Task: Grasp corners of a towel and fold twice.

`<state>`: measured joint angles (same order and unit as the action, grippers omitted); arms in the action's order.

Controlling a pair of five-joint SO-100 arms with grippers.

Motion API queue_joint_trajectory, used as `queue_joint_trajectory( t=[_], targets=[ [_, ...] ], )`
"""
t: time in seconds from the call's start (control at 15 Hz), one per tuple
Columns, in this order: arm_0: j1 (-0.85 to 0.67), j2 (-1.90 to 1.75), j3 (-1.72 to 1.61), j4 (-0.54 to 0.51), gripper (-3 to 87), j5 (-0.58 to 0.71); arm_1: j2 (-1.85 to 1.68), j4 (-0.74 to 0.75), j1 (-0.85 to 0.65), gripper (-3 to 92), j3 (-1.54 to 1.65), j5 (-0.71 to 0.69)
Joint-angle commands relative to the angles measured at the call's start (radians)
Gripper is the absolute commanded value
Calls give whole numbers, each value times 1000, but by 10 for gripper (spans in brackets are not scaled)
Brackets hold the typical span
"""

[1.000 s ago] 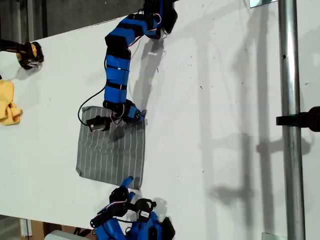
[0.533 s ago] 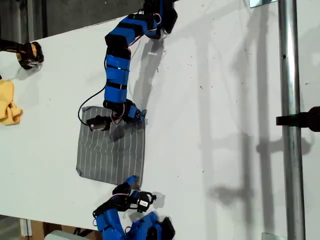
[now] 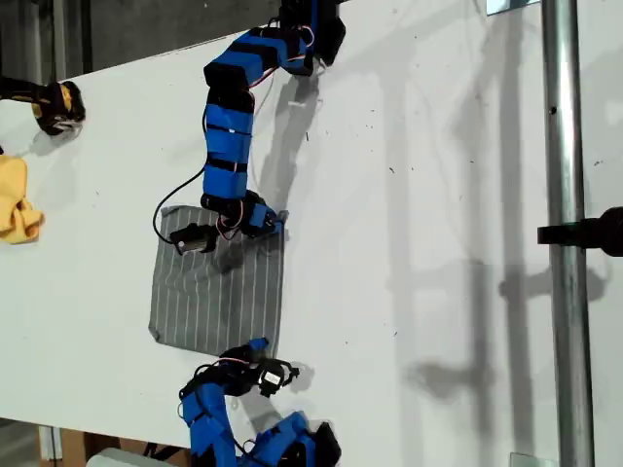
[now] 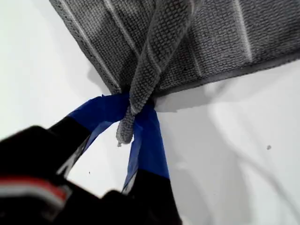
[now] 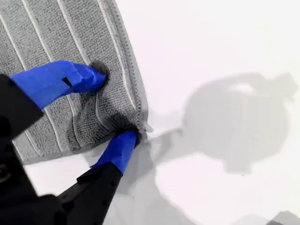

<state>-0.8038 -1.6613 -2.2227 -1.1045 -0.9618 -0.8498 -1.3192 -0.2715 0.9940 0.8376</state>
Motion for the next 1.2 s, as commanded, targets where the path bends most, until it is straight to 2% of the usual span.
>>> queue_joint_trajectory(
  t=[0.0, 0.33, 0.6, 0.8, 1.13],
  targets=[
    [-12, 8, 32, 12, -3, 32, -101, 9, 11, -2, -3, 2],
    [78, -94, 69, -69, -23, -21, -144, 5, 9, -2, 18, -3],
    [276, -311, 146, -163, -23, -104, -272, -20, 46, -2, 101, -3],
    [453, -472, 152, -143, -23, -176, -422, -48, 130, -2, 178, -5],
    [696, -522, 87, -26, -23, -316, -518, -104, 275, -2, 249, 29]
  ],
)
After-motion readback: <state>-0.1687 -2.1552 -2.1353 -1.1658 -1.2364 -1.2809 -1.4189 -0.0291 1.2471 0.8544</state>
